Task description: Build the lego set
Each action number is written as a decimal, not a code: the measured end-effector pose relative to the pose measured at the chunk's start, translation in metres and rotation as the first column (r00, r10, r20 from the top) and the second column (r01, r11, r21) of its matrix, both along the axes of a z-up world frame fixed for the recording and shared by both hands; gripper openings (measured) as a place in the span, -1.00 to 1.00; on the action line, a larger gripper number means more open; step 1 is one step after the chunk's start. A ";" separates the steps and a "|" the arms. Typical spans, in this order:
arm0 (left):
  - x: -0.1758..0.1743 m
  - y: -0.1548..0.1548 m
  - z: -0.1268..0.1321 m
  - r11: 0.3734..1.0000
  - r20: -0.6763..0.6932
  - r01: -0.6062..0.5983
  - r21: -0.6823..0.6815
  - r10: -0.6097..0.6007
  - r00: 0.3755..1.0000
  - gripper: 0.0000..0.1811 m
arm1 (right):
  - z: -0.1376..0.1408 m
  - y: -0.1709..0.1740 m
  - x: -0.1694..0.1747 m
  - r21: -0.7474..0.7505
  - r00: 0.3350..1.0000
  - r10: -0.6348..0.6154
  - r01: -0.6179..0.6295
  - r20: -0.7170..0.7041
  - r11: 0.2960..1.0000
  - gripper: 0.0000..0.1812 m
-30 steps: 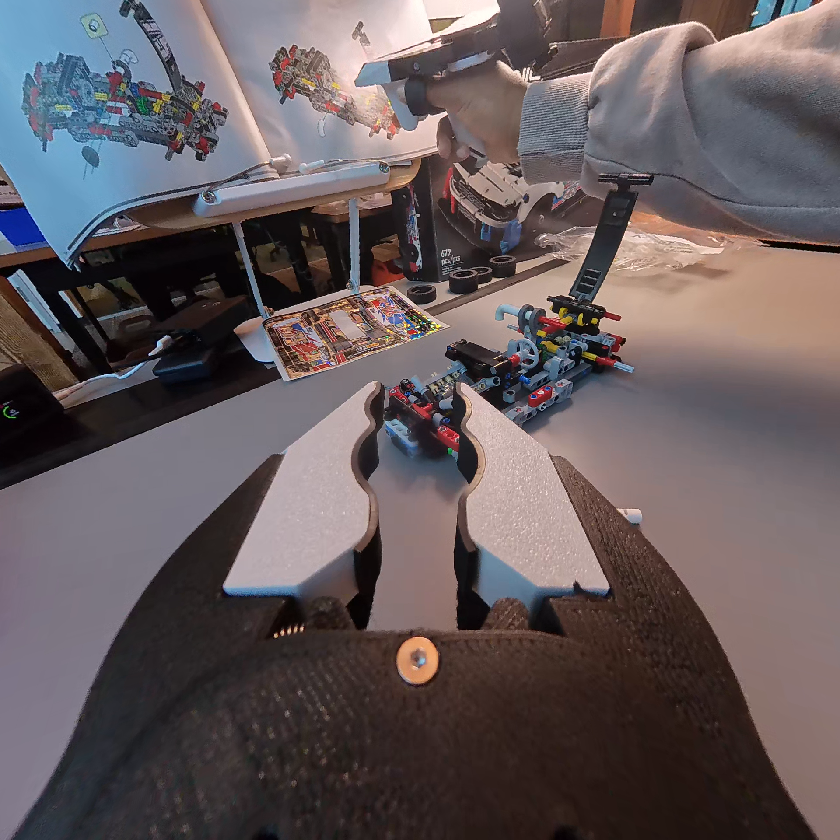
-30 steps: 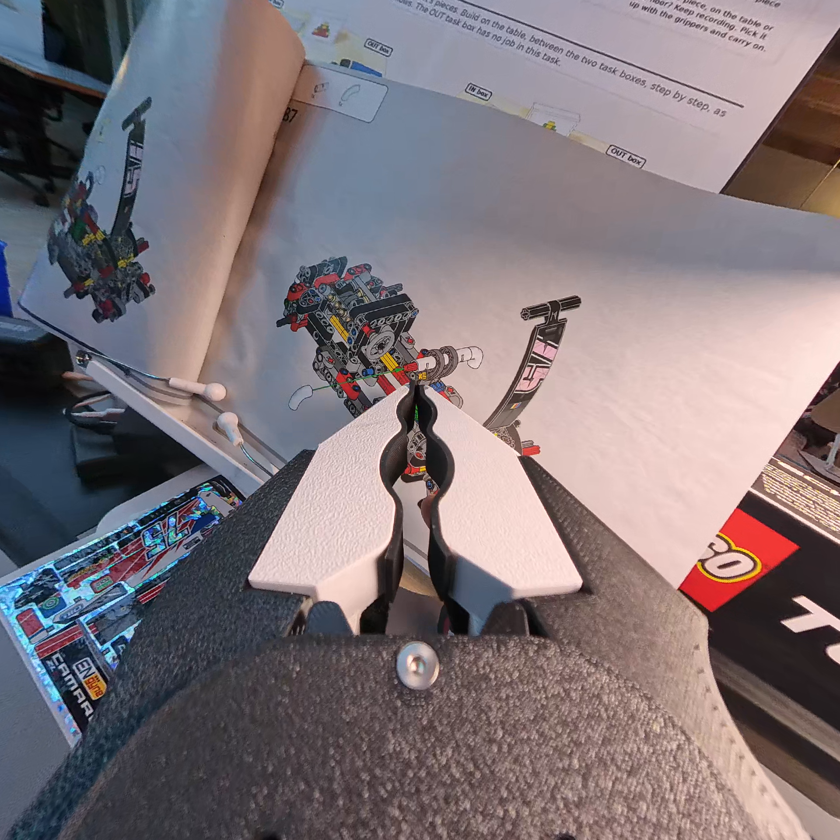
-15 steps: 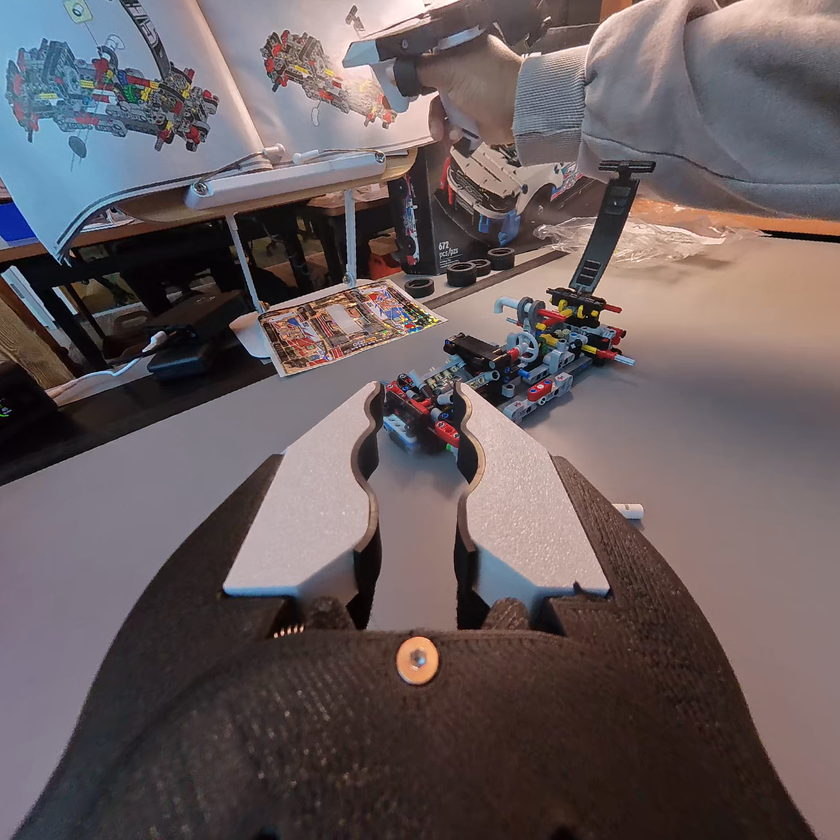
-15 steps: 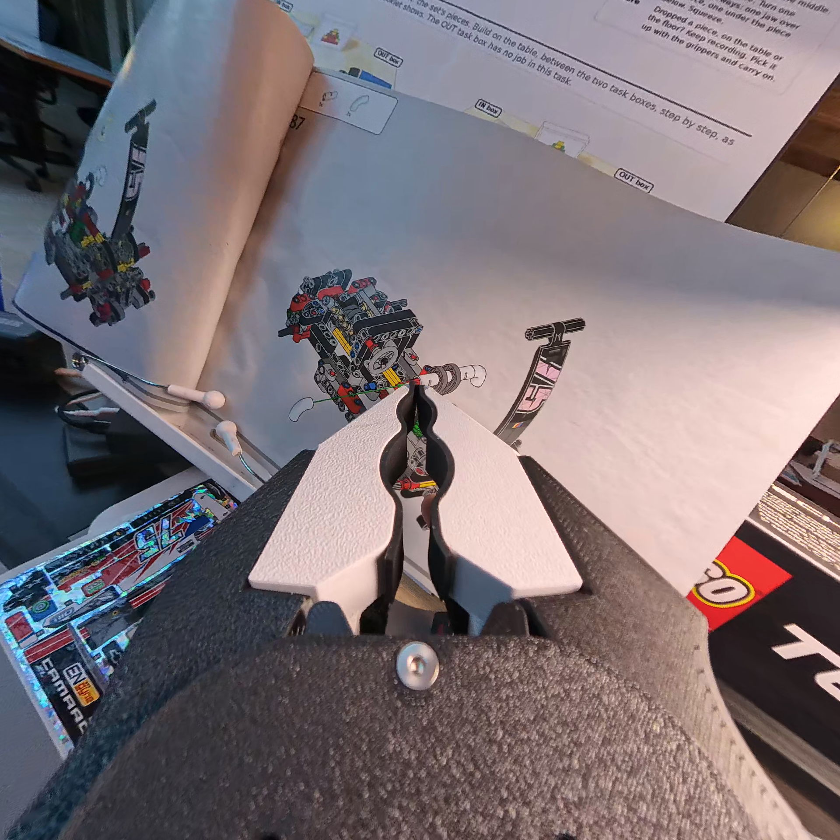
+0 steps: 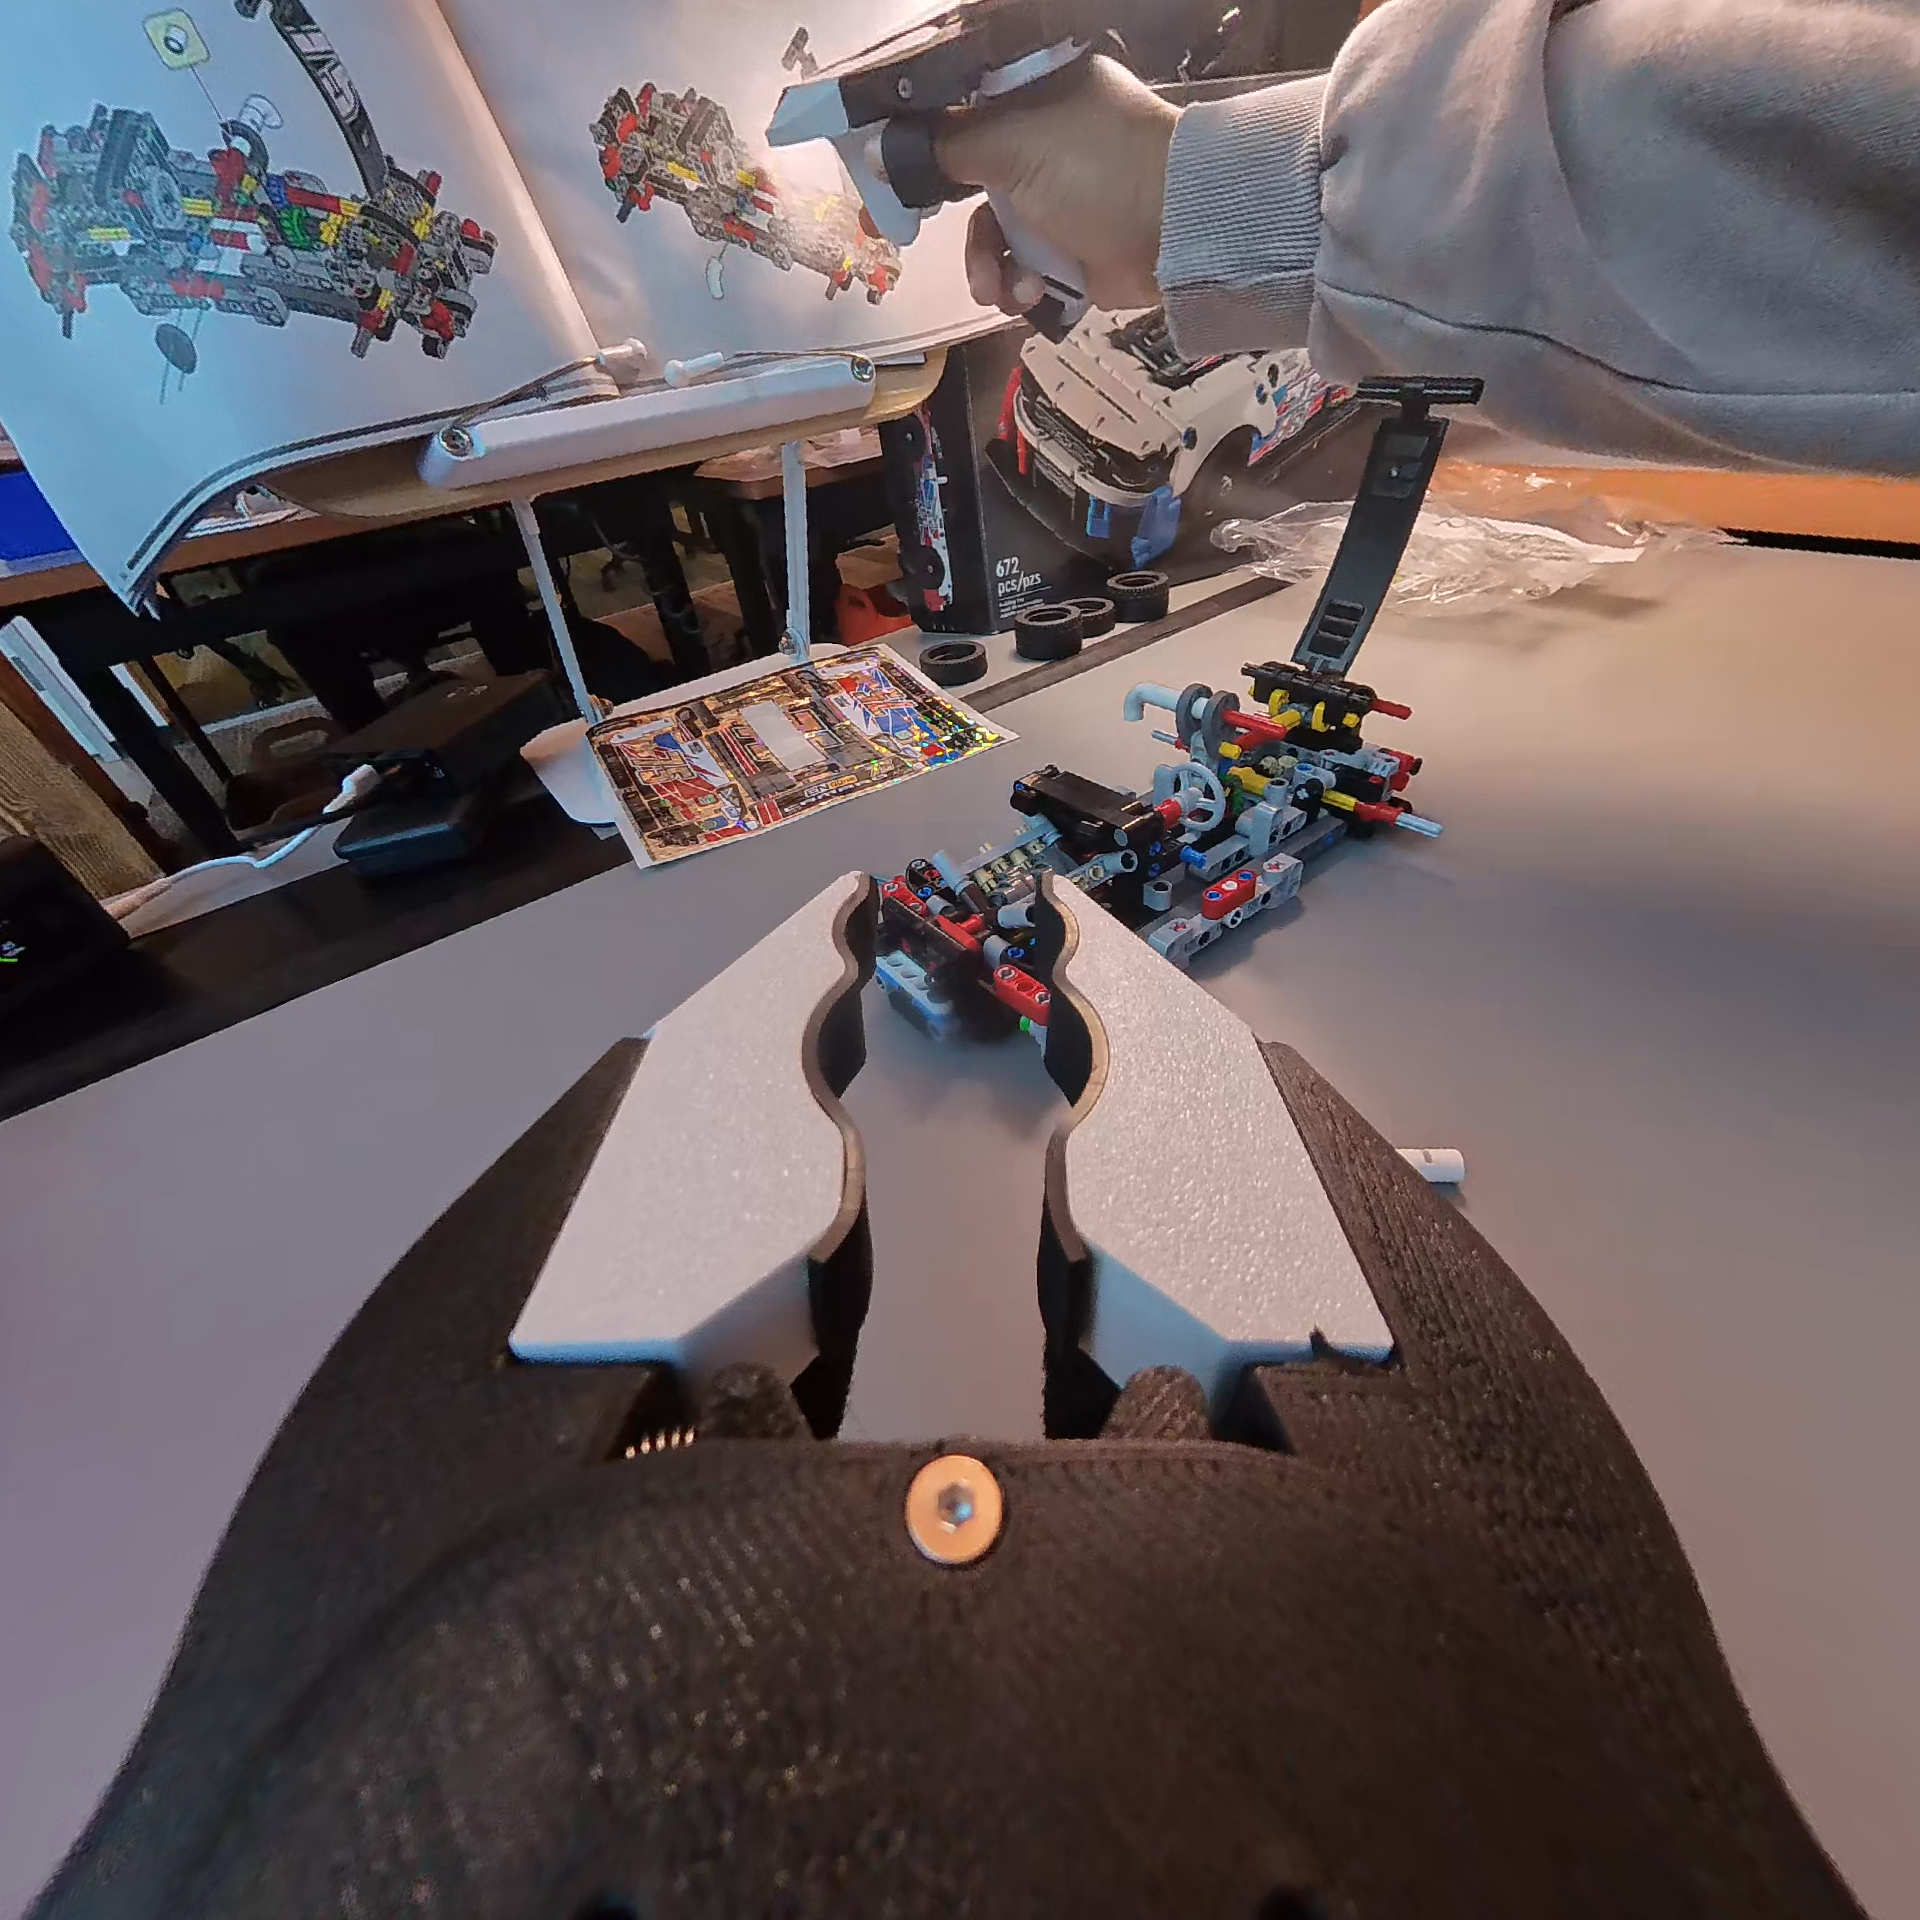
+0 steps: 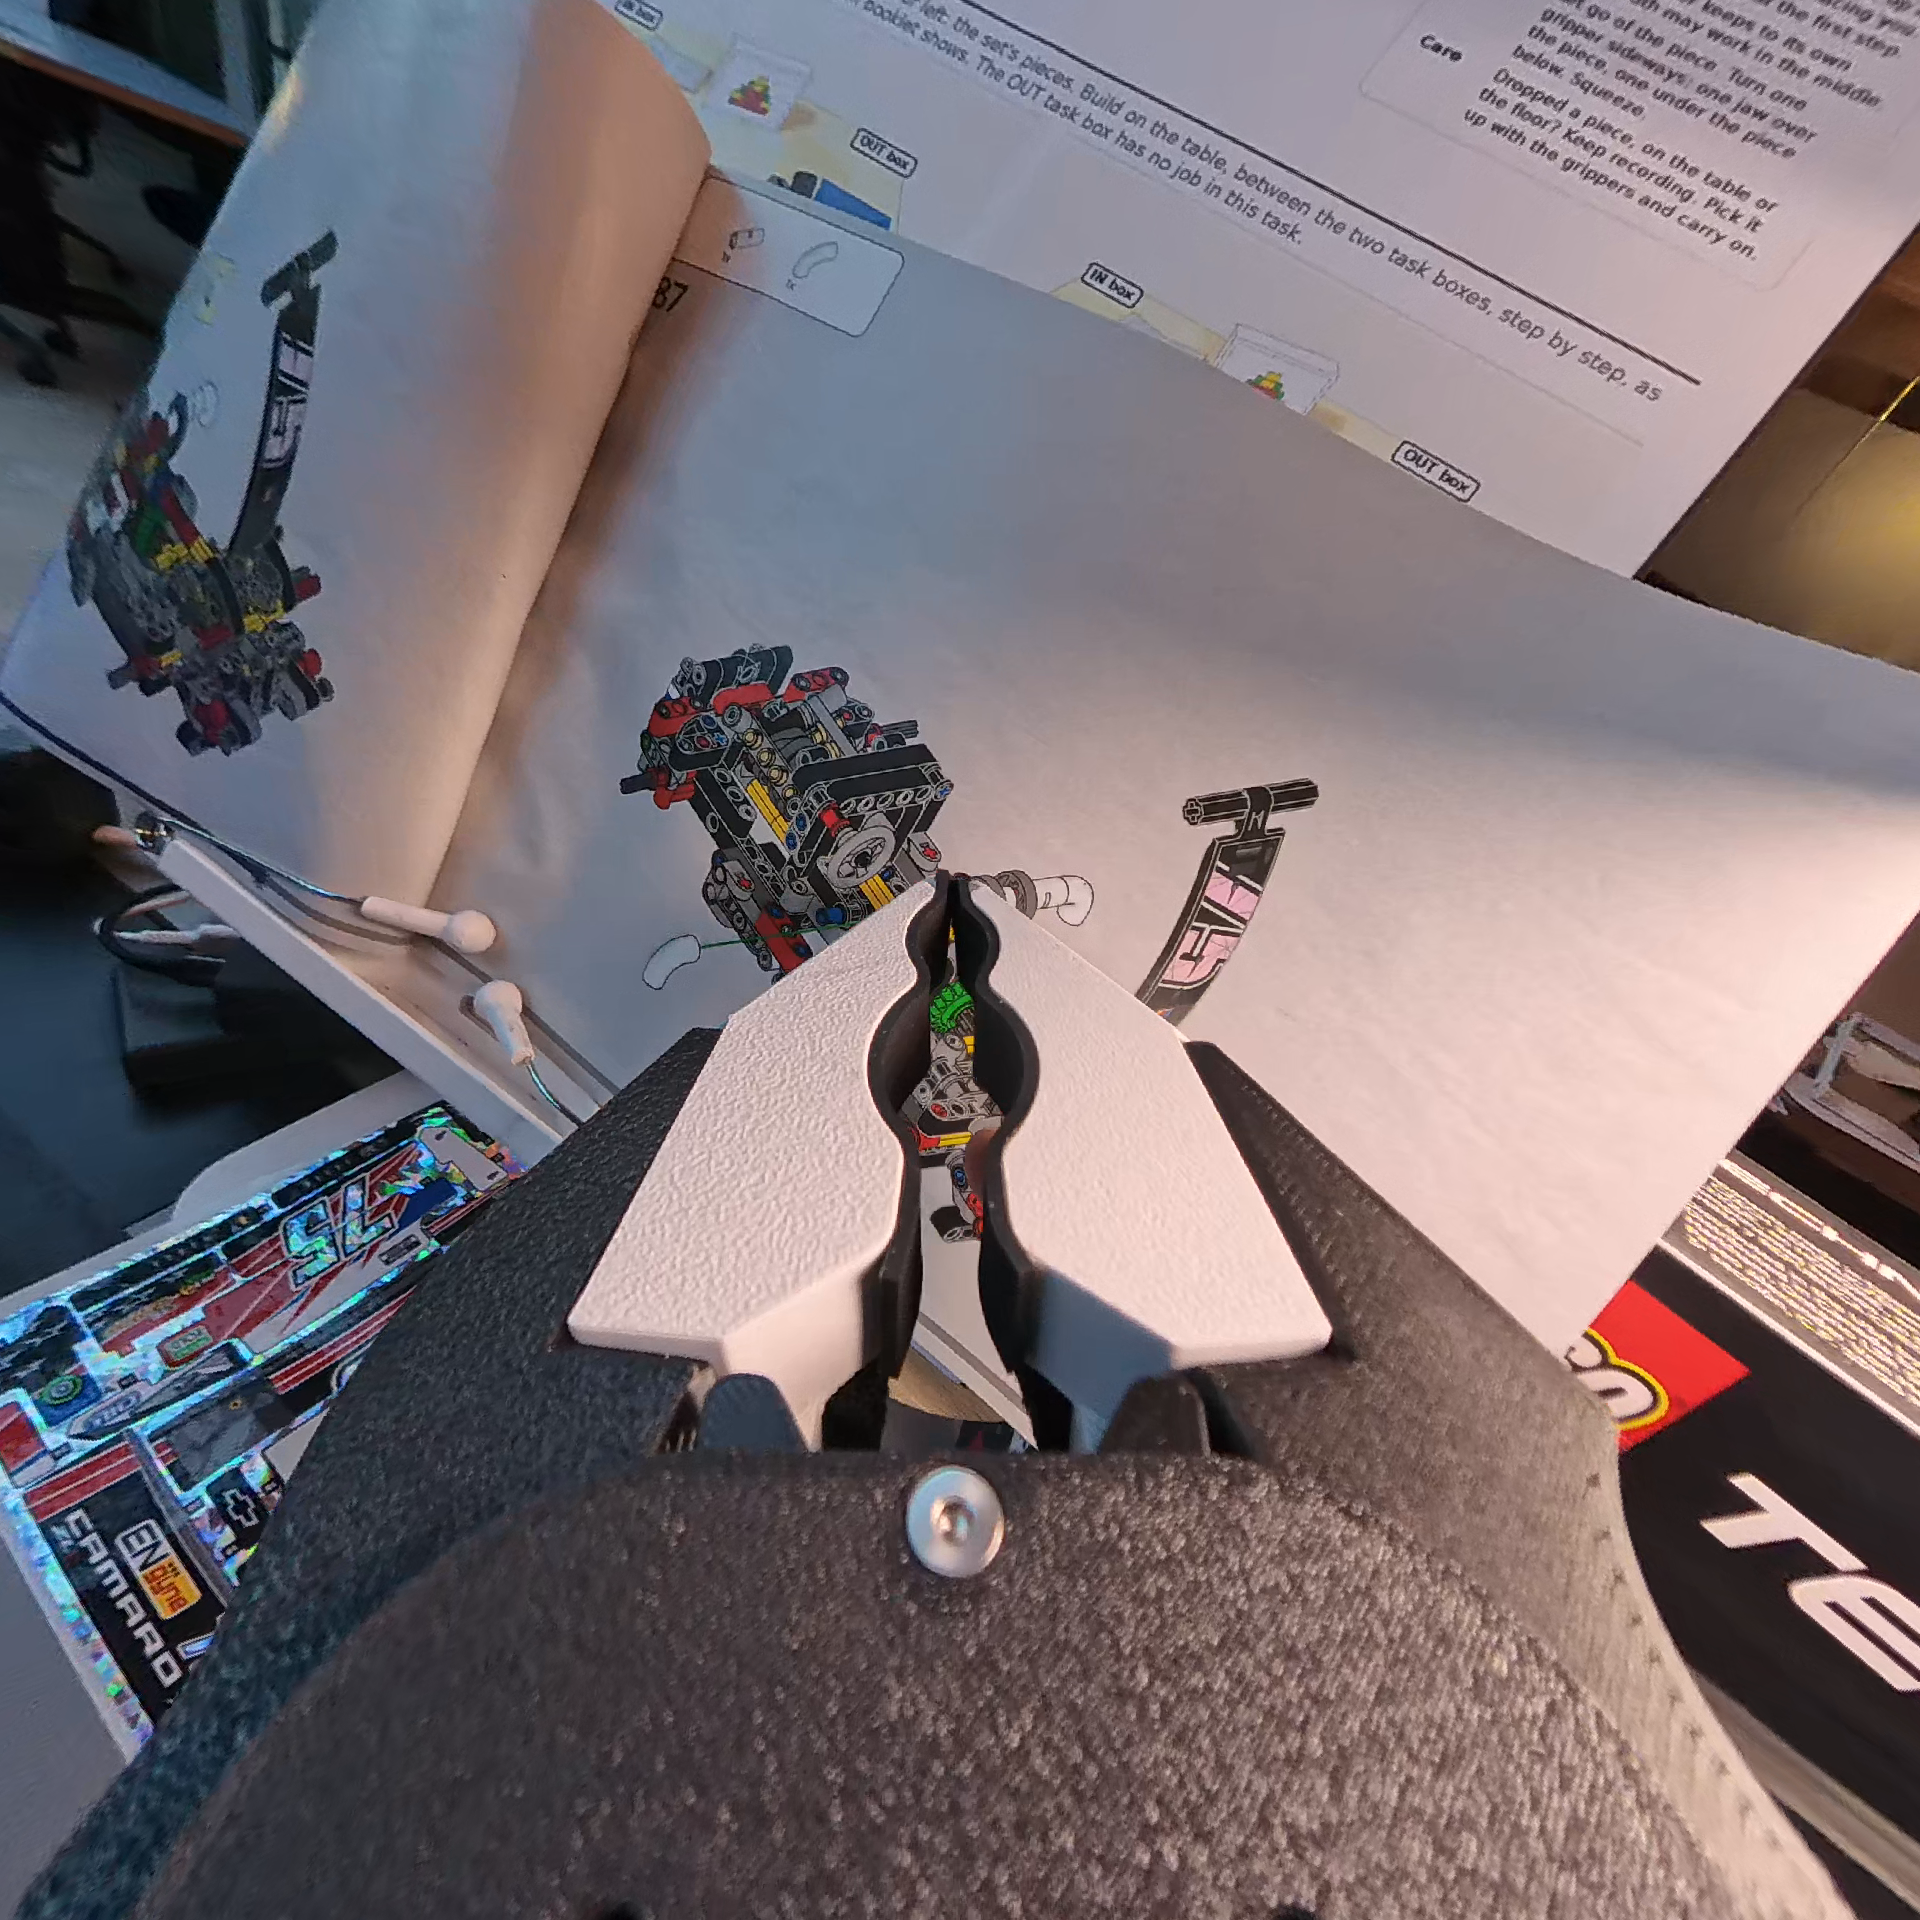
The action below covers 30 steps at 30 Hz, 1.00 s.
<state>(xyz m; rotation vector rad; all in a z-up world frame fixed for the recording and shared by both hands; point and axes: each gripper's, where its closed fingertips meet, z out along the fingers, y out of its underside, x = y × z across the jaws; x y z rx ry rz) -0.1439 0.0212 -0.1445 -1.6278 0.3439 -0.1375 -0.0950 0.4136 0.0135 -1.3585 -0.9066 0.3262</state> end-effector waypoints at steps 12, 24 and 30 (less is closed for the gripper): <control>-0.002 0.000 -0.001 1.000 0.009 0.002 -0.011 -0.002 1.000 -0.69 | -0.009 0.004 0.003 -0.003 1.000 -0.026 0.026 0.016 1.000 -1.00; 0.001 0.001 -0.007 0.999 0.001 0.014 -0.037 -0.014 1.000 -0.69 | -0.009 0.005 0.001 -0.015 1.000 -0.030 0.030 0.006 0.999 -1.00; 0.003 -0.001 -0.005 0.999 -0.001 0.024 -0.035 -0.024 1.000 -0.68 | -0.017 -0.026 0.006 -0.016 0.998 0.057 -0.056 0.020 0.998 -1.00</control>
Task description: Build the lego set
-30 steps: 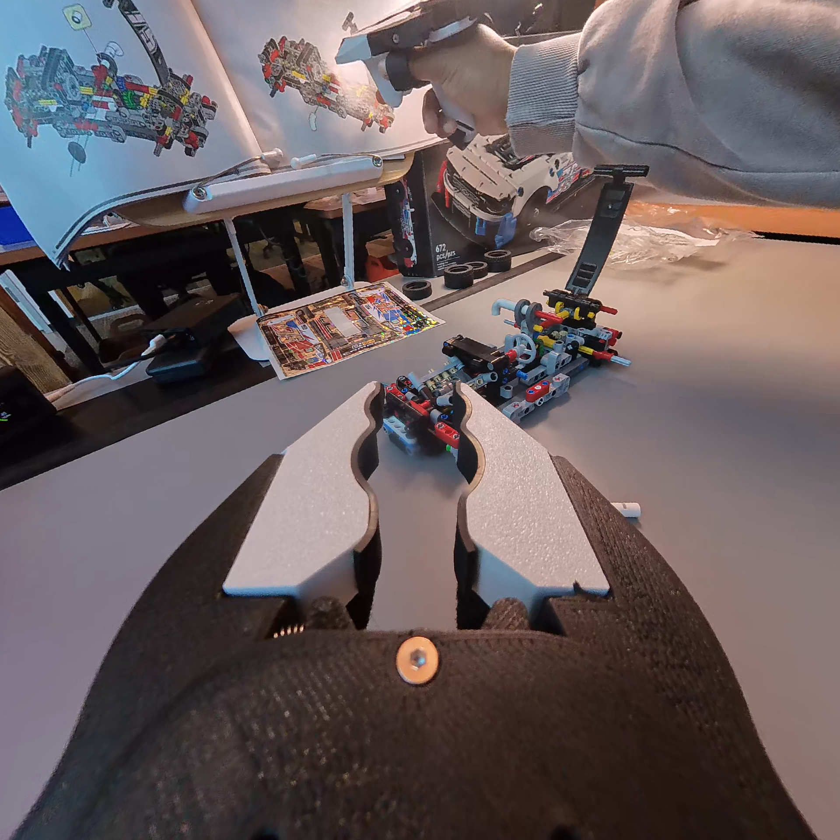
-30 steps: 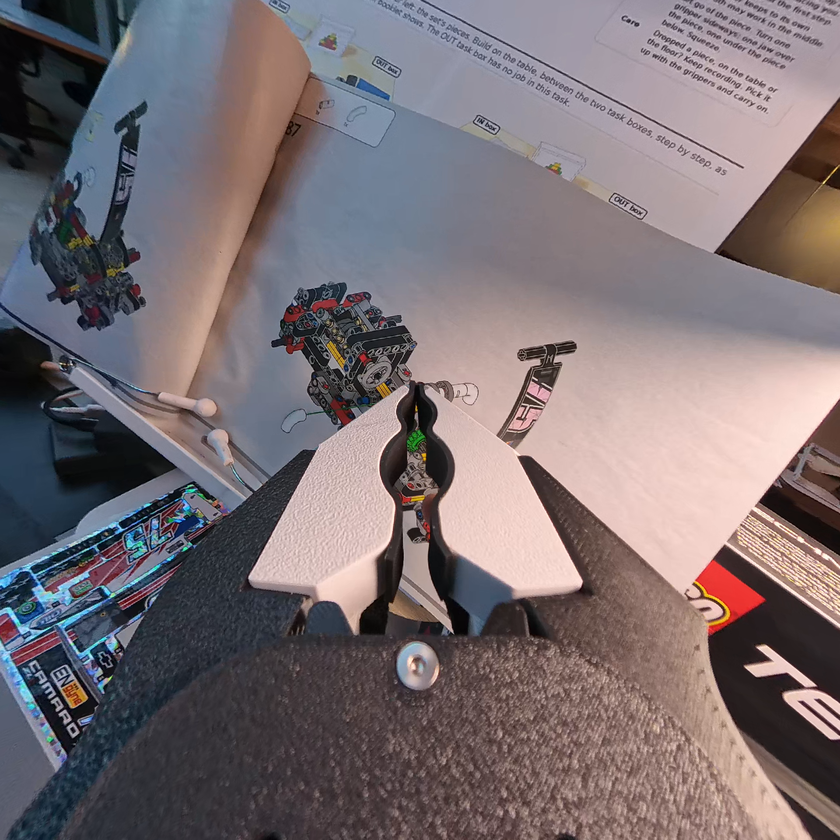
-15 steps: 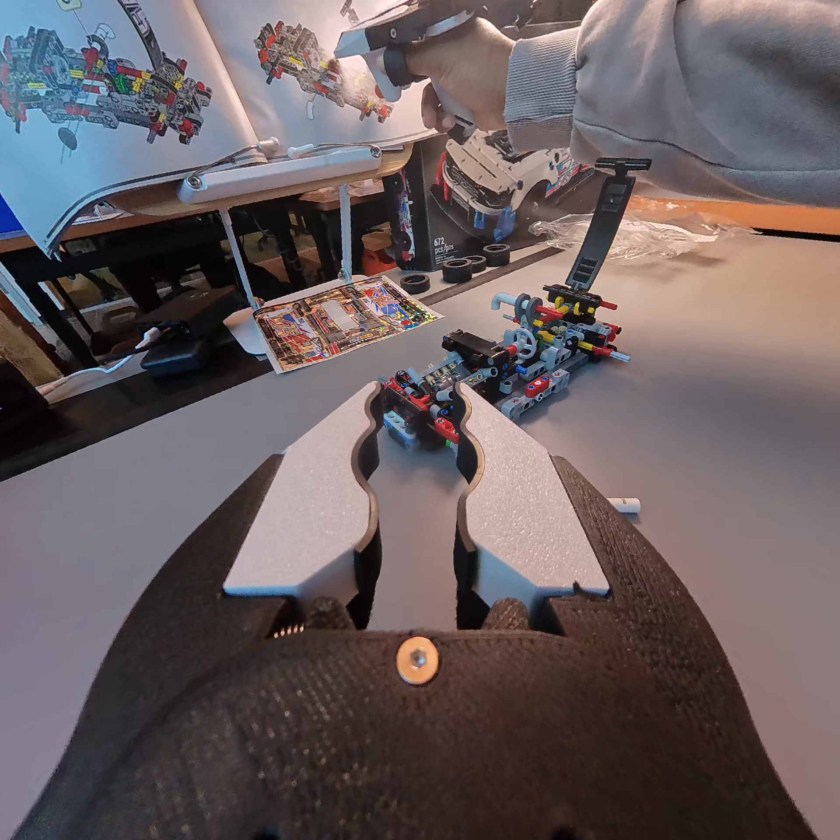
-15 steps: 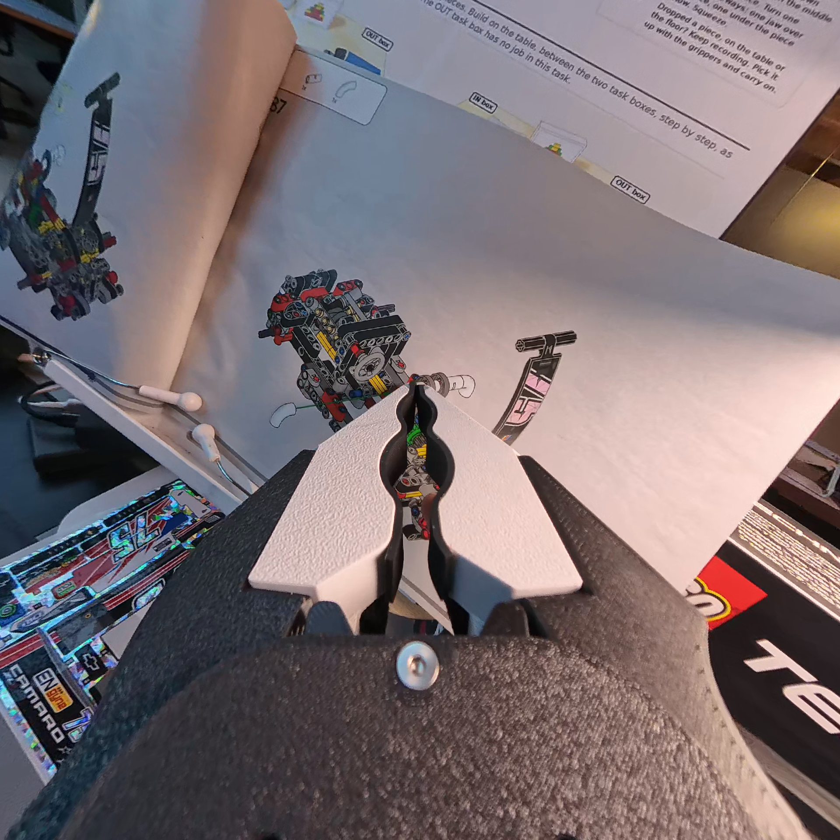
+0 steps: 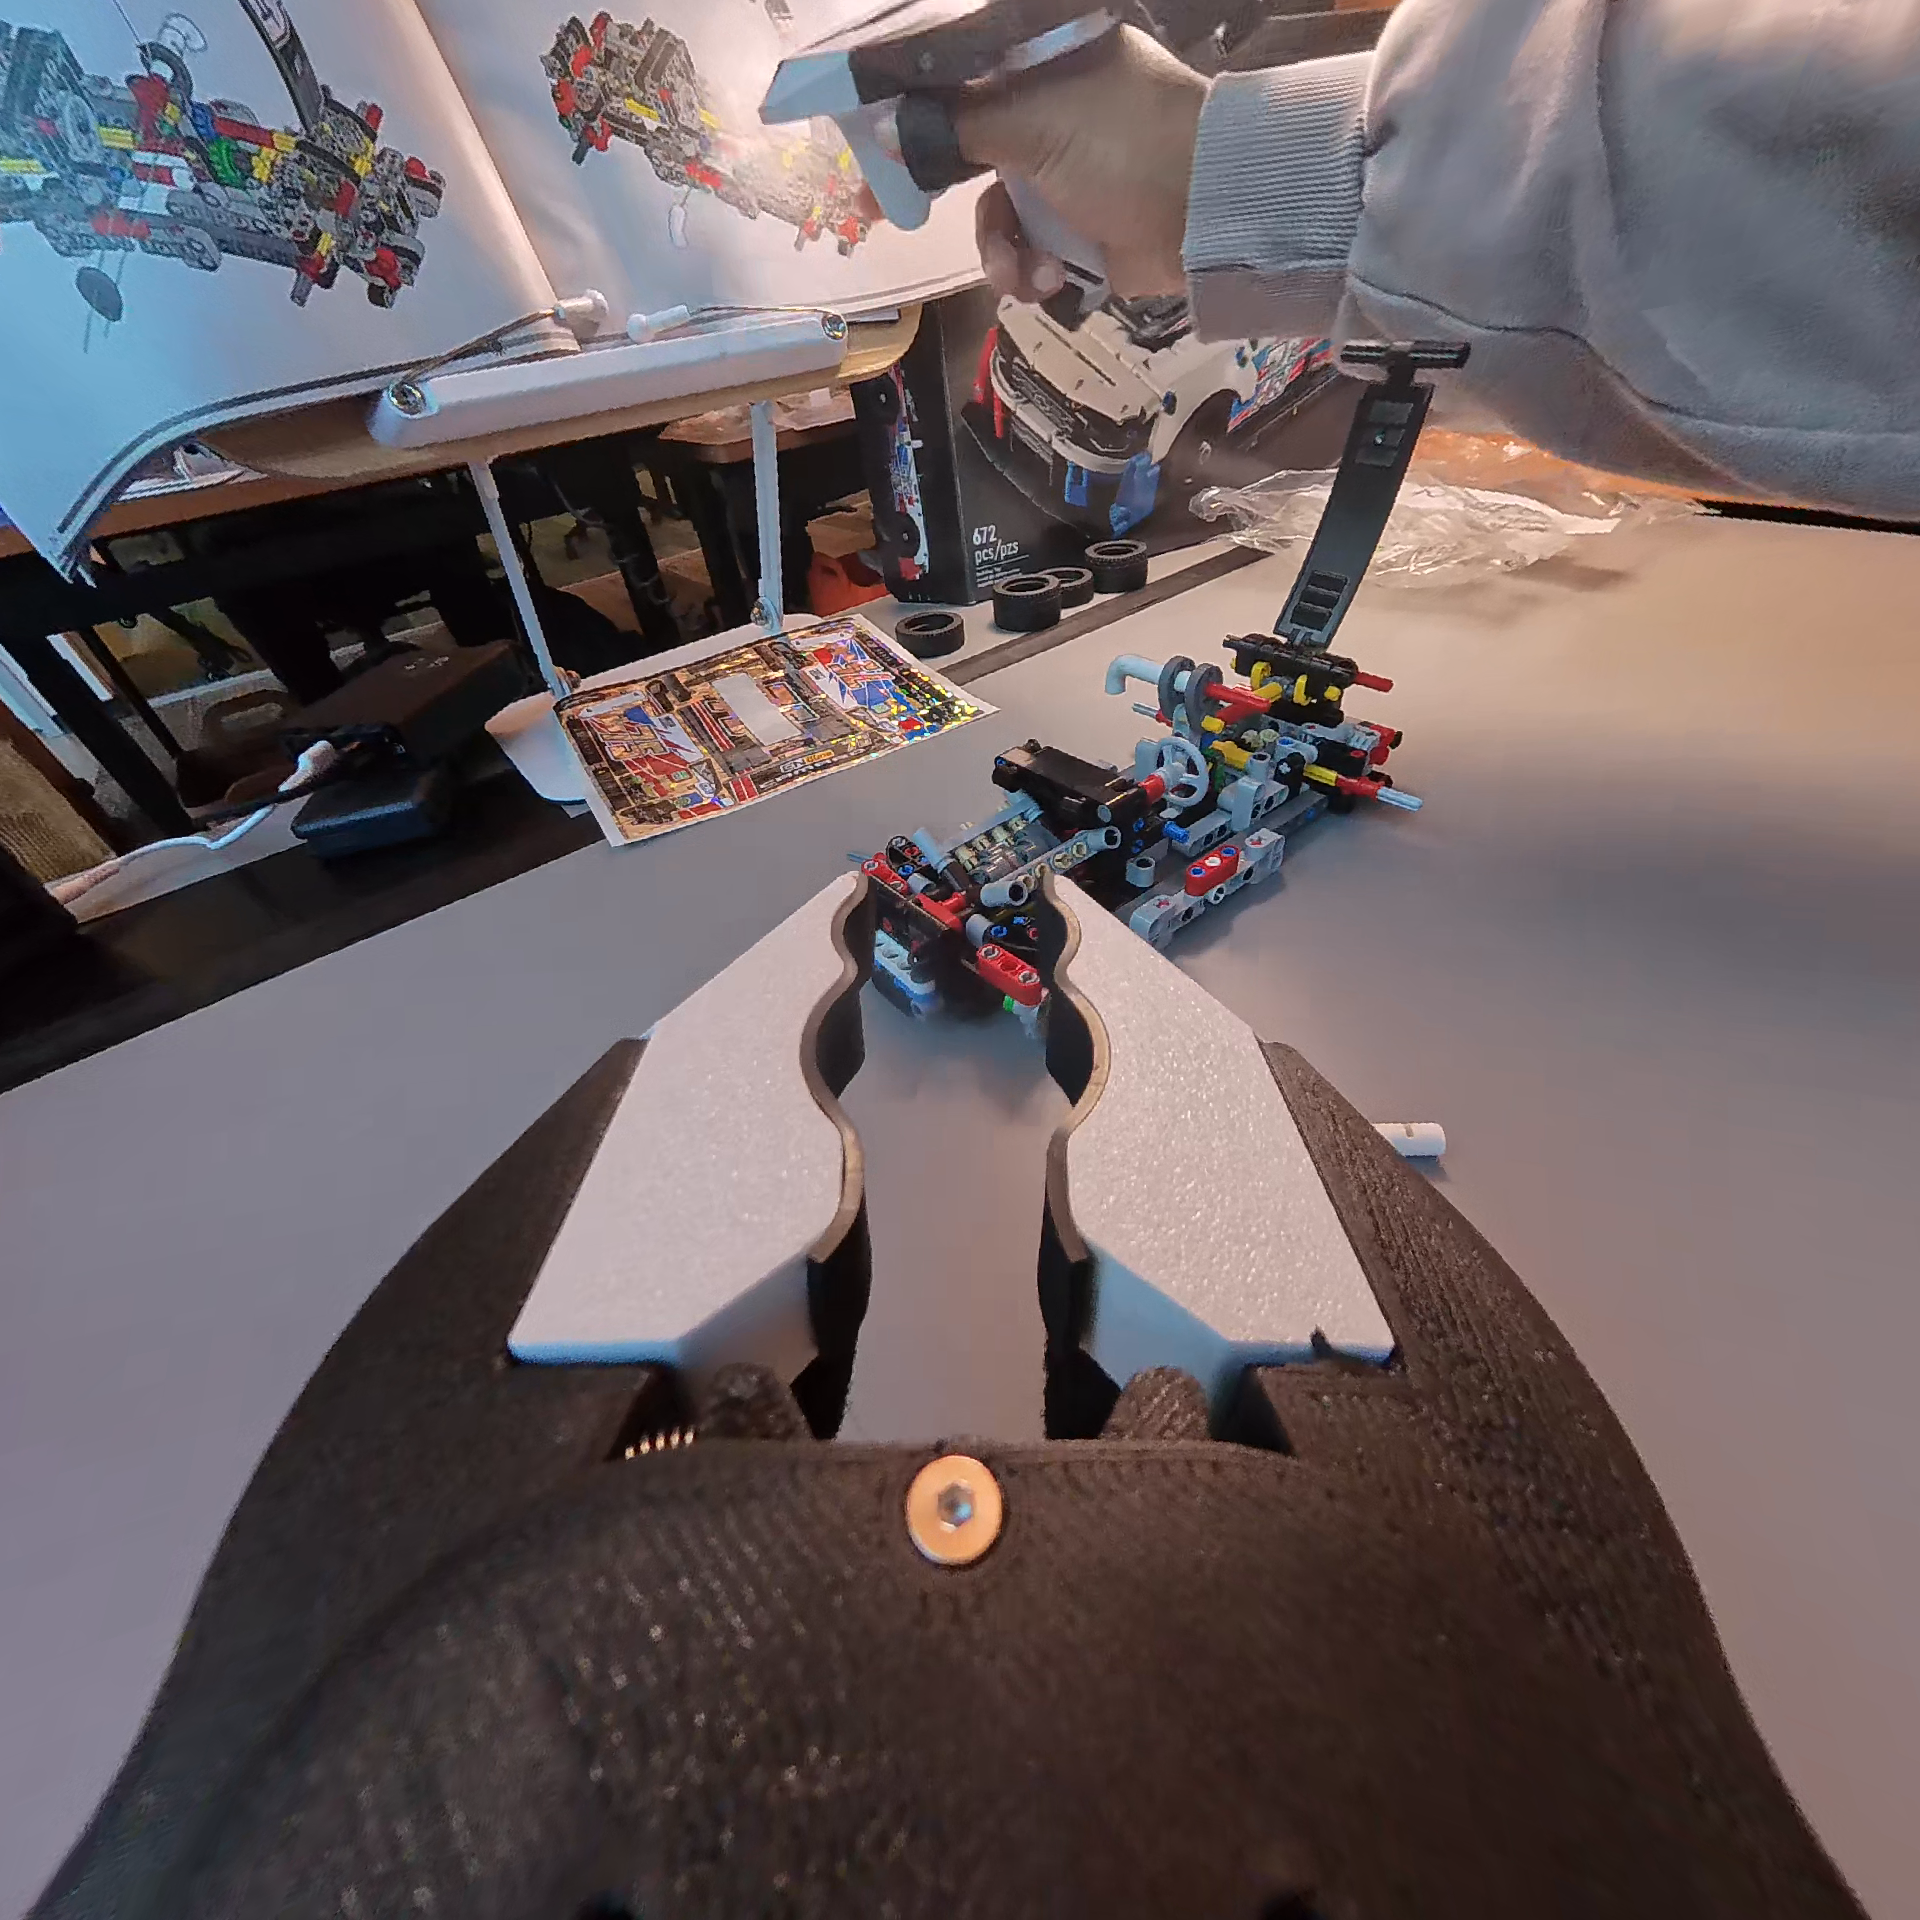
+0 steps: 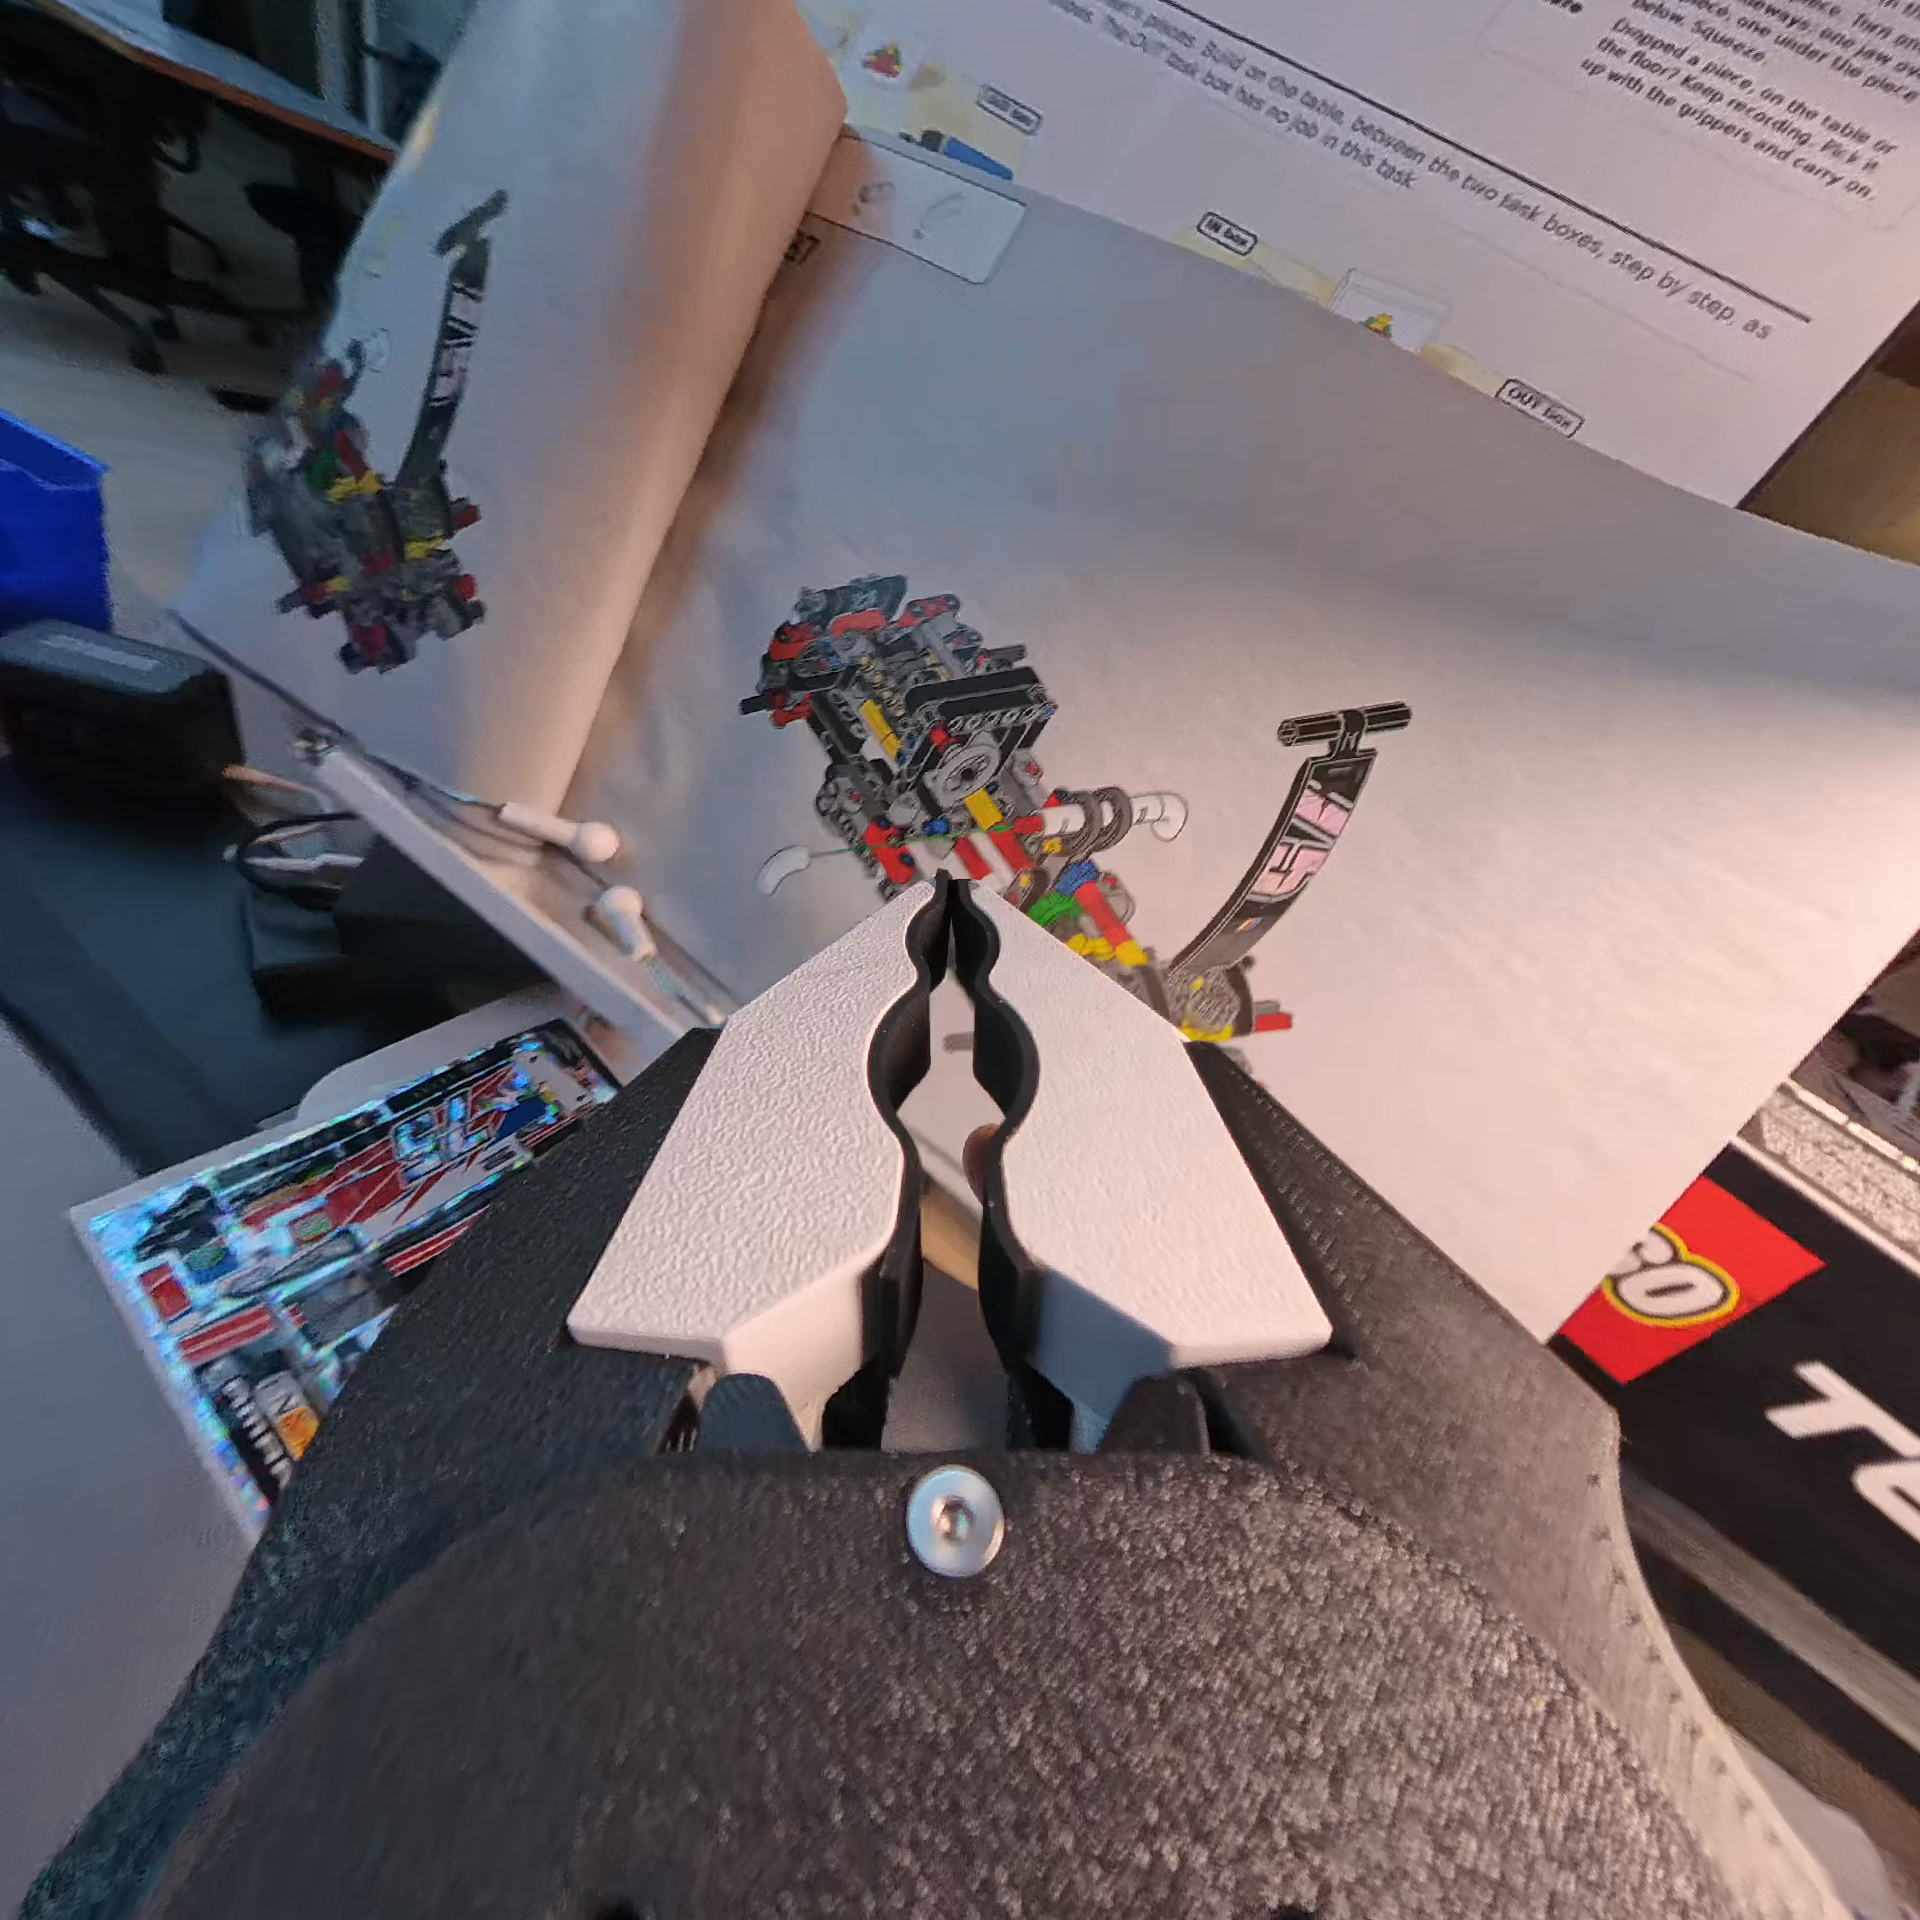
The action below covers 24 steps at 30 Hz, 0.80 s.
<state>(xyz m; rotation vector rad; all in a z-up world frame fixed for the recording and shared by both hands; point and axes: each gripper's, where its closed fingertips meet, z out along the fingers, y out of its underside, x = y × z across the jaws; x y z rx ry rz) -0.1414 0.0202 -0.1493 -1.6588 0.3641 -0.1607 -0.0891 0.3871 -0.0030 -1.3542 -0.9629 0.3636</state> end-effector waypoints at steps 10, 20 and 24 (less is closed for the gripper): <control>0.019 -0.010 0.007 0.997 -0.005 0.080 0.013 -0.080 0.997 -0.69 | -0.036 -0.117 0.152 -0.227 0.964 0.158 -0.206 -0.212 0.952 -0.71; 0.055 -0.007 -0.020 0.978 -0.007 0.184 -0.102 -0.185 0.983 -0.69 | -0.192 -0.236 0.174 -0.433 0.876 0.446 -0.335 0.185 0.837 -0.22; 0.062 -0.011 -0.026 0.972 -0.018 0.189 -0.138 -0.193 0.981 -0.69 | -0.200 -0.221 0.146 -0.499 0.824 0.533 -0.386 0.193 0.776 -0.14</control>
